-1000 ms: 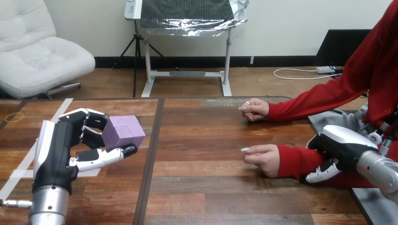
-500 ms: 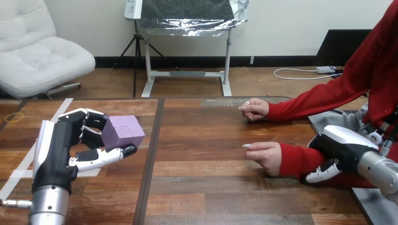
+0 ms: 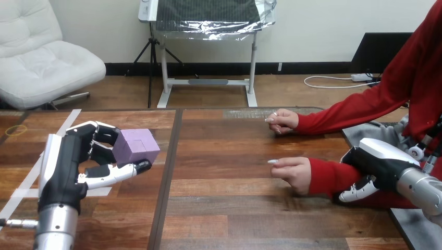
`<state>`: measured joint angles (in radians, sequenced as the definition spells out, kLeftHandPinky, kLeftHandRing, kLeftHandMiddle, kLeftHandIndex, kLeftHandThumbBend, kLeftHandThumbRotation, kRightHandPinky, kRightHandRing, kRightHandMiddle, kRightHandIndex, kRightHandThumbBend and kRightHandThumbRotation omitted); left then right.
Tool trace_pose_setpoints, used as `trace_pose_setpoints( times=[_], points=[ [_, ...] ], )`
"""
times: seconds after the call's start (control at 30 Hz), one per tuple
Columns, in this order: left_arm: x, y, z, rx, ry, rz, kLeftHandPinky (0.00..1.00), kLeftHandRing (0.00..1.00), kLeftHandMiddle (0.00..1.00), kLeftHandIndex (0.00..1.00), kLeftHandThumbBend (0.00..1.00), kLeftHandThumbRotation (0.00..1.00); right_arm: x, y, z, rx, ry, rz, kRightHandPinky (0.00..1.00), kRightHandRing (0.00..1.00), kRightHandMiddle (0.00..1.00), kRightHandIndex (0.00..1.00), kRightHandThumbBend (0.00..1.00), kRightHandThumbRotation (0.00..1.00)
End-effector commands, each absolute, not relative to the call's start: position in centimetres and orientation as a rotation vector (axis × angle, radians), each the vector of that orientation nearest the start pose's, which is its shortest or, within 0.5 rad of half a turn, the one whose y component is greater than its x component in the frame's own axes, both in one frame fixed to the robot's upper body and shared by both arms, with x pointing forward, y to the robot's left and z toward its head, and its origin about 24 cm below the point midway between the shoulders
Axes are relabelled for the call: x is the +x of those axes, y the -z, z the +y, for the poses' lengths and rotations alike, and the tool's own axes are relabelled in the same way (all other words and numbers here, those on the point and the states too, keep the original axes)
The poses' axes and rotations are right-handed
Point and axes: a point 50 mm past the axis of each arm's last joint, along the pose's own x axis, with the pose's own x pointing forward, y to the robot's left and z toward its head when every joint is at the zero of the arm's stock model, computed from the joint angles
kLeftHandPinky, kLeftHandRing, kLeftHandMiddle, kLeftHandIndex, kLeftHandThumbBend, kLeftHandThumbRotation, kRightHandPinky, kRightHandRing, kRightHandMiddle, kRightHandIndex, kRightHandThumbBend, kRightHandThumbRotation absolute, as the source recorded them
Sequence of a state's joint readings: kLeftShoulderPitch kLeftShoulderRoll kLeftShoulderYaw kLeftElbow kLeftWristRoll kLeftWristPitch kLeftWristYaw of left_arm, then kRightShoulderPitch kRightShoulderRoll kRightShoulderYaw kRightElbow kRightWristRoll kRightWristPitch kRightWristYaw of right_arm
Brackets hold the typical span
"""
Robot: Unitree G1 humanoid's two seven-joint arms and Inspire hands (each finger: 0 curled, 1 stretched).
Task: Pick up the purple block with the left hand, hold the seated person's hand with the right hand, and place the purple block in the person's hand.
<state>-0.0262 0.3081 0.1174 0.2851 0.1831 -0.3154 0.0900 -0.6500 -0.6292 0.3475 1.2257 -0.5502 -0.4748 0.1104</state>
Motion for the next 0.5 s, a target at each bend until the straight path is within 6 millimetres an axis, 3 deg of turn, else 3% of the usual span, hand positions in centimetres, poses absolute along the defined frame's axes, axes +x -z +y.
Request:
trace_pose_setpoints(
  times=[0.0, 0.47],
  points=[
    [28.6, -6.5, 23.1, 0.448, -0.111, -0.235, 0.37, 0.39, 0.41, 0.41, 0.64, 0.00, 34.0, -5.2, -27.2, -1.148, -0.347, 0.185, 0.23, 0.26, 0.32, 0.34, 0.58, 0.14],
    [31.8, -6.7, 21.3, 0.441, -0.071, -0.214, 0.35, 0.38, 0.41, 0.41, 0.65, 0.00, 34.6, -5.9, -26.2, -1.132, -0.363, 0.140, 0.24, 0.27, 0.32, 0.34, 0.59, 0.20]
  ],
)
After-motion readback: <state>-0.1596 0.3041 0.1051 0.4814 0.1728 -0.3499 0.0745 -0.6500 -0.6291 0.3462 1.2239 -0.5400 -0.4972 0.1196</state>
